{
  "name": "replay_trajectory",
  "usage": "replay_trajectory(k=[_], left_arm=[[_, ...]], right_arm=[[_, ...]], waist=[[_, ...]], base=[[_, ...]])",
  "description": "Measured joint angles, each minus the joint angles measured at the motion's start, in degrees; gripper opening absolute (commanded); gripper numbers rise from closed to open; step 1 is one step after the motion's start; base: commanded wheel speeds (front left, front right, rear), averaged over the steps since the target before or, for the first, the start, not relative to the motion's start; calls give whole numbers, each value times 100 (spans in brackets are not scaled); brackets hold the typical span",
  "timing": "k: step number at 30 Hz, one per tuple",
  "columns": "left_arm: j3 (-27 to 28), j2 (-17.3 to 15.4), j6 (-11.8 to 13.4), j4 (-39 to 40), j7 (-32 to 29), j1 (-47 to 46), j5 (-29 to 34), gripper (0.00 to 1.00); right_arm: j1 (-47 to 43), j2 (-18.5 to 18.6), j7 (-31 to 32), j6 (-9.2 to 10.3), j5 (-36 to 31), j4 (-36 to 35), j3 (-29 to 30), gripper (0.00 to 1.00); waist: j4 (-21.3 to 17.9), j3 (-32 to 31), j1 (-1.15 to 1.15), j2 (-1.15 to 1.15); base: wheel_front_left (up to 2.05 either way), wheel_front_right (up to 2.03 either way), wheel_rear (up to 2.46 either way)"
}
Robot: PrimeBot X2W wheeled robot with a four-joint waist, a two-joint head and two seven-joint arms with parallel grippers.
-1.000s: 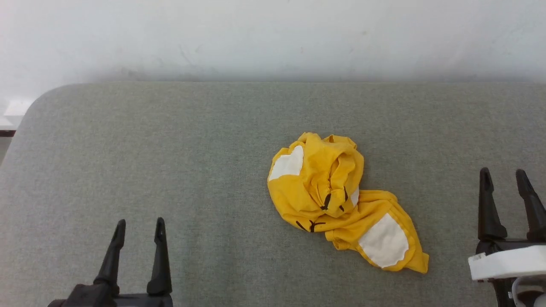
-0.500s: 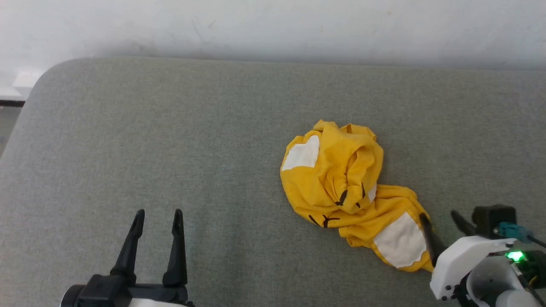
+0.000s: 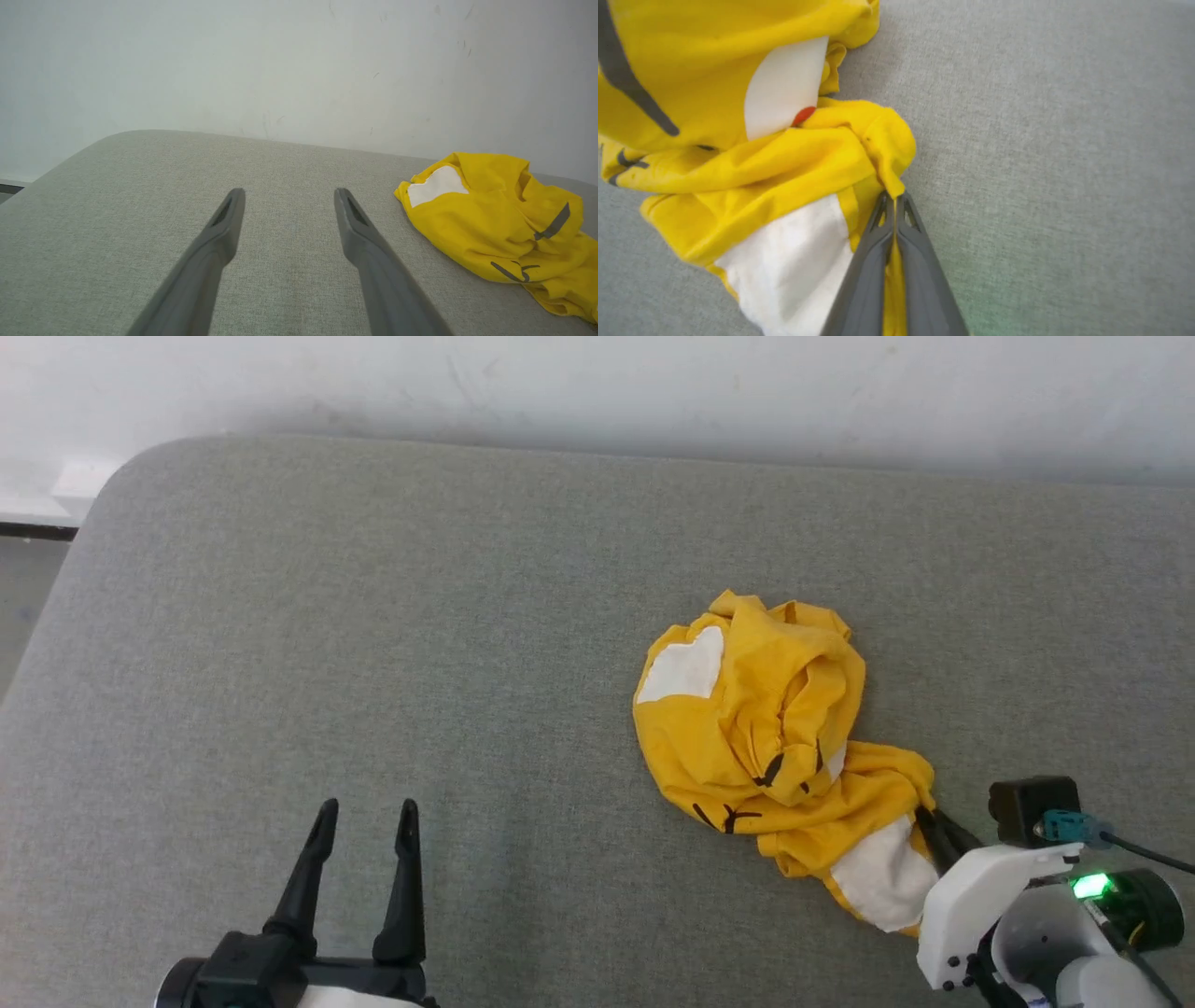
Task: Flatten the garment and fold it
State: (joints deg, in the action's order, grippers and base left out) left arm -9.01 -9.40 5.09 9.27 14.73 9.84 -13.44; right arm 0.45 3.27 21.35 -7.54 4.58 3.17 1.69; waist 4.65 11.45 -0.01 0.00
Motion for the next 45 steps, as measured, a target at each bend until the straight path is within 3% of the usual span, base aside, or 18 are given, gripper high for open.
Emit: replay_trajectory(k=[6, 12, 15, 19, 22, 23, 24, 29, 34, 39, 45], left_arm=[[151, 109, -101, -75, 0, 9, 51, 100], [241, 221, -200, -100, 0, 80, 92, 100], [266, 261, -238, -108, 0, 95, 96, 100], [320, 294, -305, -131, 0, 98, 130, 100], [390, 294, -312, -134, 0, 99, 145, 100], [412, 293, -324, -136, 0, 98, 146, 100], [431, 292, -353, -140, 0, 98, 148, 100], [464, 292, -402, -183, 0, 93, 212, 100], [458, 310, -412, -198, 0, 88, 246, 100], [411, 364, -492, -223, 0, 23, 287, 100], [402, 392, -544, -281, 1, -81, 288, 100]], right_arm=[[451, 388, -199, -1, -215, -654, 129, 0], [666, 676, 94, -1, -511, -1503, 779, 0], [352, 621, 363, 0, -580, -1678, 1334, 0], [-416, 270, 622, 0, -662, -1539, 2198, 0], [-822, 49, 720, 0, -654, -1355, 2532, 0], [-881, 10, 708, 0, -650, -1311, 2583, 30], [-905, -5, 656, 0, -652, -1271, 2602, 100], [-747, -19, 263, 0, -557, -1192, 2460, 100], [-207, -13, -40, 0, -672, -1441, 1811, 100], [405, 268, 101, 0, -694, -1238, 959, 100], [1089, 639, 557, 0, -500, -469, 343, 100]], waist=[[-170, -218, 1, 0], [-396, -442, 1, 0], [-486, -506, 1, 0], [-514, -475, 1, 0], [-490, -411, 2, 0], [-488, -388, 1, 0], [-490, -367, 1, 0], [-542, -320, 1, 0], [-577, -354, 1, 0], [-511, -301, 1, 0], [-313, -161, 1, 0]], base=[[0, 0, 0], [0, 0, 0], [0, 0, 0], [0, 0, 0], [0, 0, 0], [0, 0, 0], [0, 0, 0], [0, 0, 0], [0, 0, 0], [0, 0, 0], [0, 0, 0]])
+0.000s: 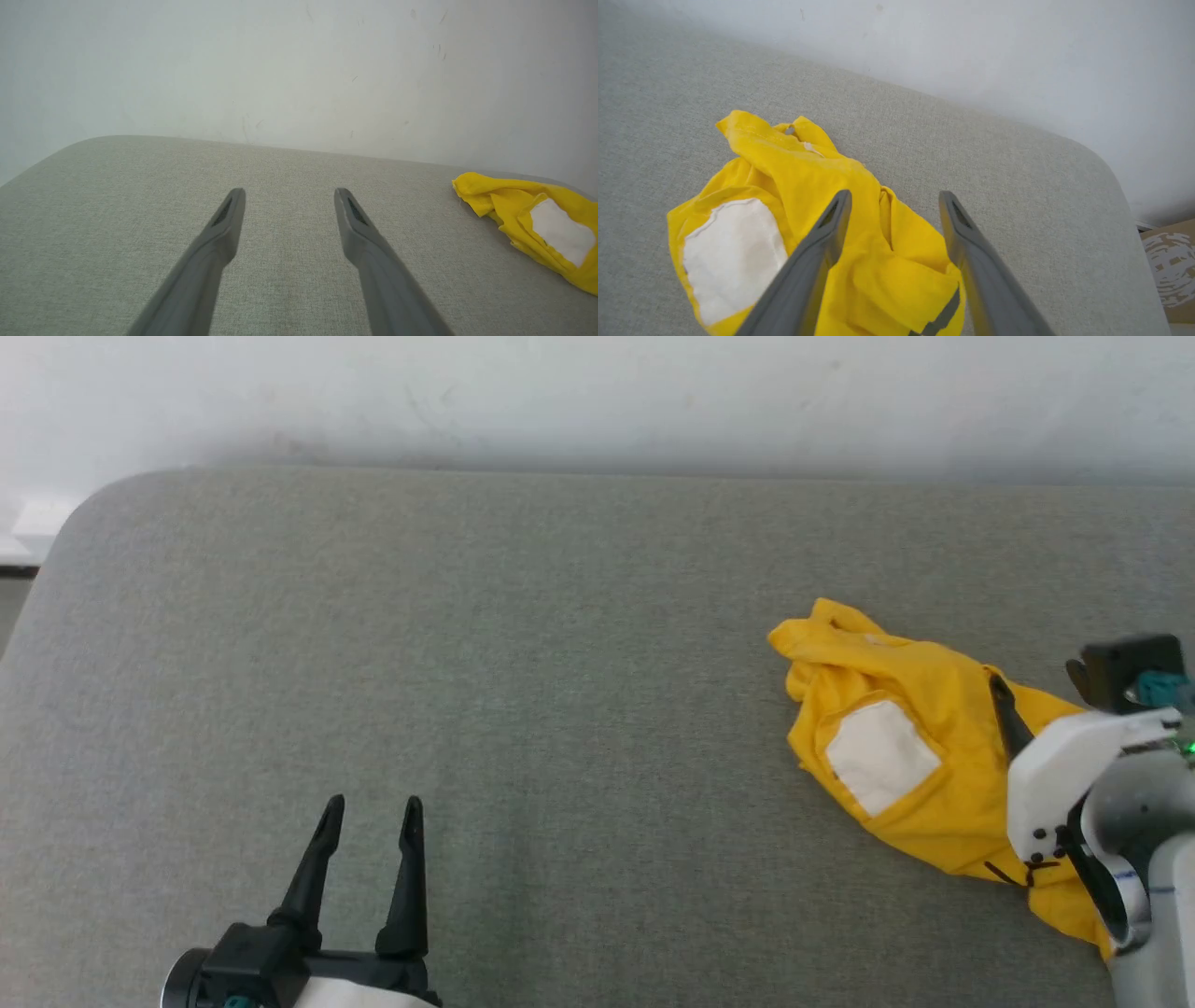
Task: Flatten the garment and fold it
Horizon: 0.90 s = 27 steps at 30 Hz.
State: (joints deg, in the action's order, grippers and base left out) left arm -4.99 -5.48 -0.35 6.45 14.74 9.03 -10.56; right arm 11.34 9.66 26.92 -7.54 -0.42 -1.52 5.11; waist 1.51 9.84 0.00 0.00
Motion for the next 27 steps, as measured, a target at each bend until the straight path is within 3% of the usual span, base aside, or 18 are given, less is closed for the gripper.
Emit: replay_trajectory(k=[10, 13, 22, 27], left_arm=[[5, 56, -70, -92, -1, -113, 8, 100], [24, 69, -71, -107, -1, -119, 11, 100], [62, 122, -70, -119, -1, -118, 53, 100], [7, 151, -119, -115, -1, -120, 60, 100]], right_arm=[[584, 320, 170, 0, 256, 1244, -571, 100], [645, 308, 92, 0, 246, 1417, -548, 0], [995, 453, -194, 0, 221, 1148, -550, 0], [1230, 675, 121, 0, 365, 823, -588, 0]], waist=[[403, 254, 0, 0], [466, 282, -1, 0], [304, 155, 1, 0], [261, 191, 0, 0]], base=[[0, 0, 0], [0, 0, 0], [0, 0, 0], [0, 0, 0]])
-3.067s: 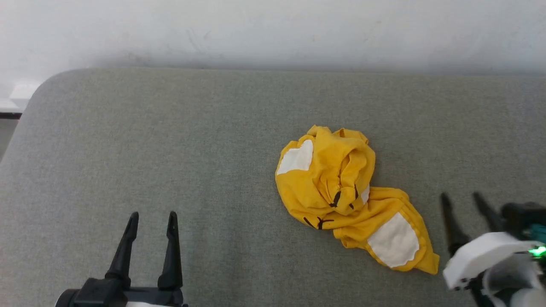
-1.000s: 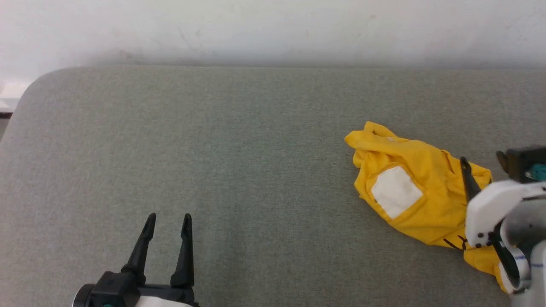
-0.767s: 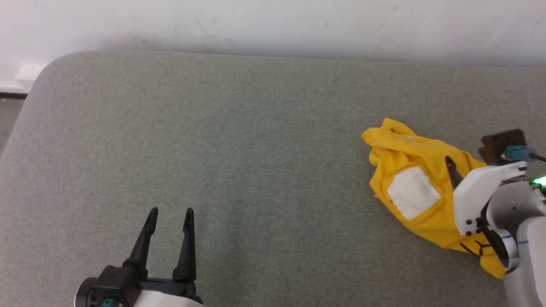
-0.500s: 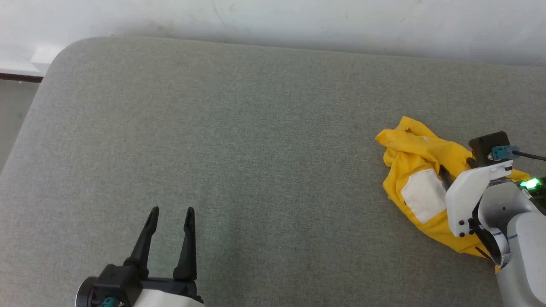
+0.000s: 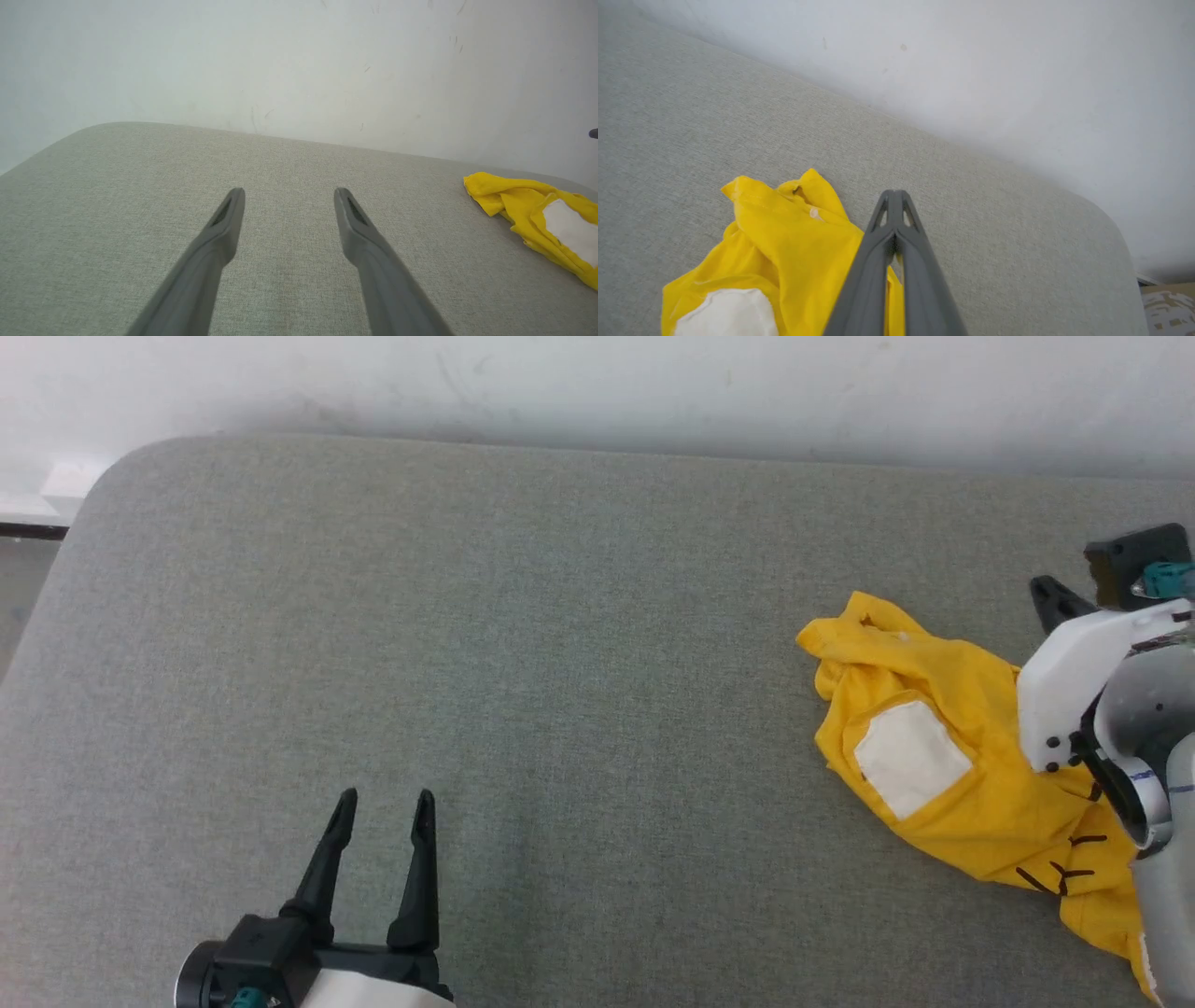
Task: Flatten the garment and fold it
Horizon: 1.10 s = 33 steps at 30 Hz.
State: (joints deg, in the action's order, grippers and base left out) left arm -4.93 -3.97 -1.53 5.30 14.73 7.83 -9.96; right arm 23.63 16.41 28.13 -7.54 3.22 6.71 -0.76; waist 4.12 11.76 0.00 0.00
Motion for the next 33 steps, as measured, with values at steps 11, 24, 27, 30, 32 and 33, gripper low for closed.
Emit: replay_trajectory(k=[11, 24, 27, 30, 32, 33], left_arm=[[11, 19, -52, -16, 0, -155, 1, 100], [8, 37, -138, -78, 0, -269, 41, 100], [19, 43, -138, -93, 0, -269, 41, 100], [21, 54, -138, -107, 0, -269, 41, 100], [22, 57, -137, -107, 0, -269, 41, 100], [23, 58, -137, -104, 0, -269, 41, 100]], right_arm=[[-246, -29, 530, -1, 608, -394, -589, 100], [-277, -2, 304, -1, 411, 197, -634, 0], [-252, -36, 201, -1, 325, 221, -589, 0], [-184, -29, 111, -1, 323, 193, -526, 0], [-68, -8, 53, -1, 321, 118, -469, 0], [10, 22, 42, -1, 313, 66, -432, 0]], waist=[[44, 311, 0, 0], [298, 480, 0, 0], [313, 458, 0, 0], [301, 422, 0, 0], [278, 400, 0, 0], [263, 397, 1, 0]], base=[[0, 0, 0], [0, 0, 0], [0, 0, 0], [0, 0, 0], [0, 0, 0], [0, 0, 0]])
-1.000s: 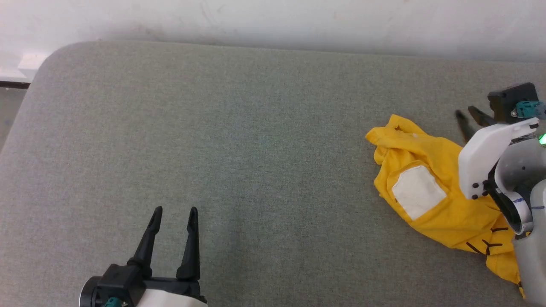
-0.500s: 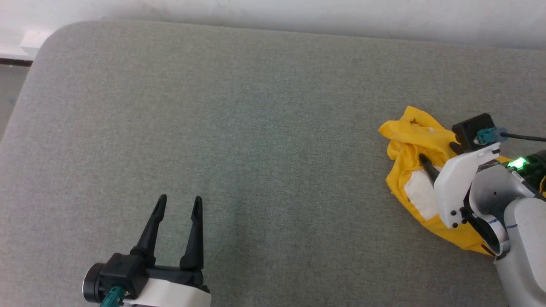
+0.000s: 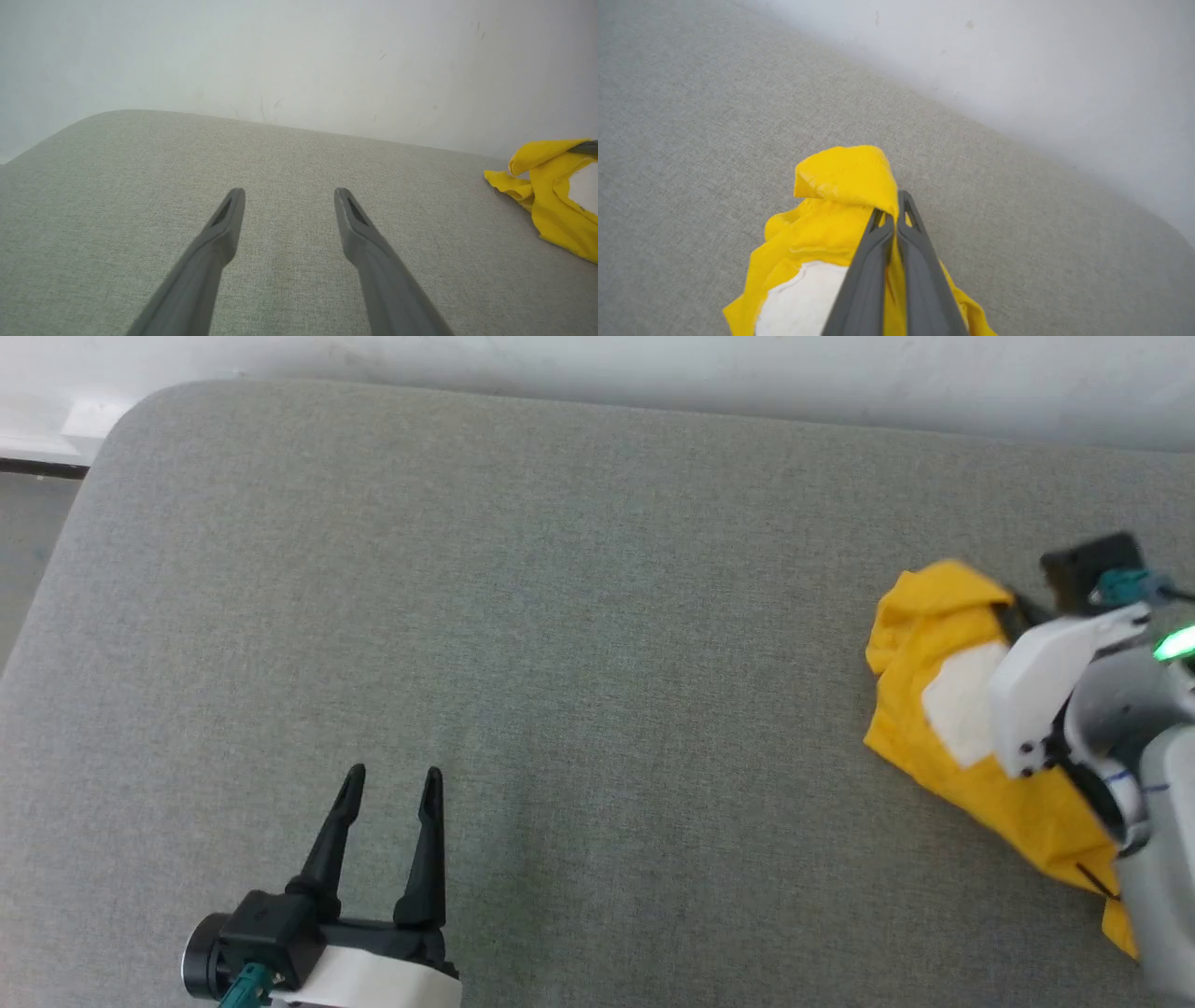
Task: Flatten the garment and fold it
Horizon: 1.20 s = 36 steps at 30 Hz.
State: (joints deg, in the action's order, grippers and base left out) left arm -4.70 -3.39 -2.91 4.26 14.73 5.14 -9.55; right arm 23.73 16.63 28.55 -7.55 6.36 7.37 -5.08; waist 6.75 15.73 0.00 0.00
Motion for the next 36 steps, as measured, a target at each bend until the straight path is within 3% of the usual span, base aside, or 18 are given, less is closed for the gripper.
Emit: replay_trajectory(k=[6, 13, 18, 24, 25, 26, 27, 28, 36], left_arm=[[-24, 13, -7, 29, 0, -27, 0, 100], [-56, 16, -59, 1, 0, -246, 0, 100], [-161, 18, -115, -58, 0, -502, 1, 100], [-291, 20, -159, -154, 0, -789, 1, 100], [-305, 20, -159, -165, 0, -817, 1, 100], [-315, 20, -160, -177, 0, -834, 2, 100], [-323, 20, -160, -197, 0, -853, 2, 100], [-324, 20, -160, -212, 0, -871, 5, 100], [-207, 19, -160, -238, 0, -865, 79, 100]], right_arm=[[771, 624, 21, 0, -141, -275, 71, 0], [1945, 1285, 178, 0, -202, -190, -259, 0], [2529, 1414, 48, 0, -404, 385, -442, 0], [2692, 1223, 24, 0, -671, 1302, -338, 0], [2692, 1176, 13, 0, -706, 1407, -311, 6], [2692, 1136, -12, 0, -745, 1482, -288, 24], [2692, 1104, -56, 0, -769, 1547, -258, 70], [2692, 1058, -105, 0, -788, 1605, -205, 100], [2631, 691, -615, 0, -747, 1644, 60, 100]], waist=[[3, 126, 0, 0], [89, 481, -1, 0], [186, 779, -1, 0], [358, 1068, -2, 0], [388, 1099, -2, 0], [416, 1126, -2, 0], [440, 1146, -2, 0], [458, 1159, -2, 0], [394, 943, -1, 0]], base=[[0, 0, 0], [0, 0, 0], [0, 0, 0], [0, 0, 0], [0, 0, 0], [0, 0, 0], [0, 0, 0], [0, 0, 0], [0, 0, 0]])
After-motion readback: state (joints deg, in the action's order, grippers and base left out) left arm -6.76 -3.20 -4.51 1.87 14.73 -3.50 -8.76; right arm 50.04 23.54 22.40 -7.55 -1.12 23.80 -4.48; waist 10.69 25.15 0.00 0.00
